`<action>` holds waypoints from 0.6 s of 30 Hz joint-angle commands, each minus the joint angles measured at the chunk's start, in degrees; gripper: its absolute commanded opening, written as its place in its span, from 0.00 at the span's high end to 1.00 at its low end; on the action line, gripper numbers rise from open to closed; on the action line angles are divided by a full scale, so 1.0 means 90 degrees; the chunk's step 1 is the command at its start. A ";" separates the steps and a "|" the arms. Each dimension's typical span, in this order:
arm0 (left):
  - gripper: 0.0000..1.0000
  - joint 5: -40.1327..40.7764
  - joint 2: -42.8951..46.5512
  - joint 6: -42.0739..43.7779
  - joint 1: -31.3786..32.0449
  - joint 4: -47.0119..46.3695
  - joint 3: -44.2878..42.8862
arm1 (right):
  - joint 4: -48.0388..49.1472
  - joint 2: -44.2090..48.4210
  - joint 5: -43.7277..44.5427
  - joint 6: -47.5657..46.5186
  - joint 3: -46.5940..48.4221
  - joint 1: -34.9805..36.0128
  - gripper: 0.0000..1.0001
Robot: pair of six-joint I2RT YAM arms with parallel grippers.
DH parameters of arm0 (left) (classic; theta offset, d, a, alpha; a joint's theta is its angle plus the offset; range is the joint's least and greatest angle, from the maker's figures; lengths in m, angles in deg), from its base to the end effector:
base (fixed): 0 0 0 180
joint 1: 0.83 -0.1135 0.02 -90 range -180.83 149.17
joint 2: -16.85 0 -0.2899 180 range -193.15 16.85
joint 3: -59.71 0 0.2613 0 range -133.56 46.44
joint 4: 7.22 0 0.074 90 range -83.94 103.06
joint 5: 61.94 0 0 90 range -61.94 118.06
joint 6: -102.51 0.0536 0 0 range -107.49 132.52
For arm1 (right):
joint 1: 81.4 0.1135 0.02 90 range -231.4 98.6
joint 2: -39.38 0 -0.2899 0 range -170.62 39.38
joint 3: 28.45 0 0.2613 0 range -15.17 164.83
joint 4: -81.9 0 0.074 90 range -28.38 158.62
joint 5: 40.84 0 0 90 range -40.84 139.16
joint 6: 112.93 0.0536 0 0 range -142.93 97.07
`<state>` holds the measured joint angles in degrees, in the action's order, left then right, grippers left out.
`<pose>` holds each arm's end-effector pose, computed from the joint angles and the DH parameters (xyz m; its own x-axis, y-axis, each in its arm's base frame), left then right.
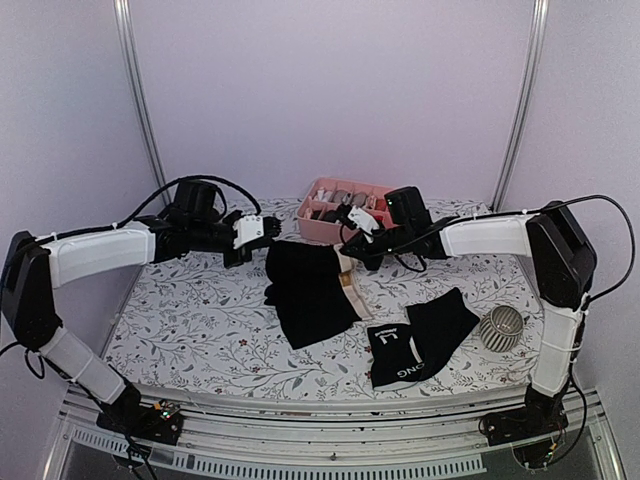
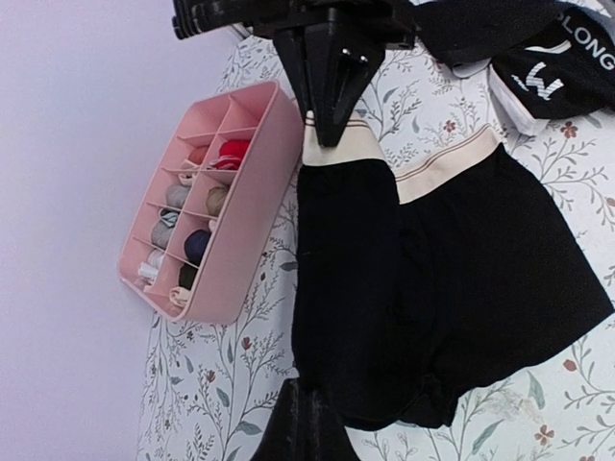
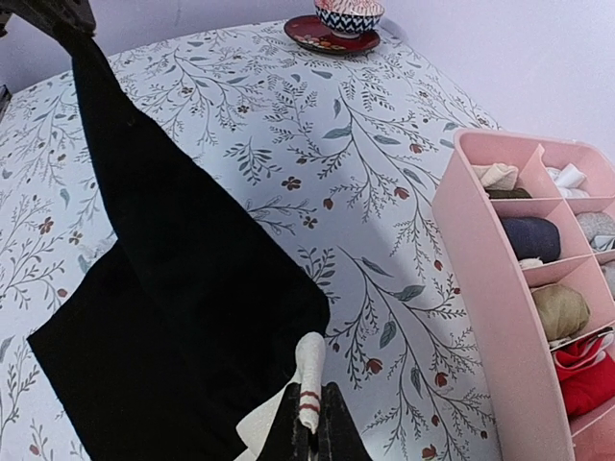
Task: Roll the underwear
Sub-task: Fold the underwear at the center of the board.
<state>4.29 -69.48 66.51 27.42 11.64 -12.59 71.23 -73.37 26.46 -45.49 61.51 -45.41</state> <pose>0.3054 -0.1886 0.2726 0.3105 0.6737 -0.6706 0.8168 0.1718 0.5507 0.3730 0.2965 0.2116 -0.1040 -0.5130 -0.8521 -0.9124 0.3903 -0.1236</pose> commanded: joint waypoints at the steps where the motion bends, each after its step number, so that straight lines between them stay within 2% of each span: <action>1: 1.00 -0.0316 0.0154 0.0290 0.0273 0.0533 0.0261 | -0.0096 0.0559 -0.0381 -0.0464 -0.0379 -0.0004 0.98; 9: 1.00 -0.0246 -0.0094 0.0023 0.0736 0.0761 0.0249 | -0.0481 0.0777 -0.0440 -0.0770 -0.0597 -0.0004 0.97; 18: 1.00 -0.0180 -0.0505 0.0009 0.1131 0.1007 0.0369 | -0.0991 0.0872 -0.0529 -0.0936 -0.0720 -0.0004 0.88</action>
<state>2.95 -72.71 66.88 36.17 18.94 -10.03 65.22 -68.49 23.25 -52.71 56.24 -45.41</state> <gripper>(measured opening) 0.007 0.114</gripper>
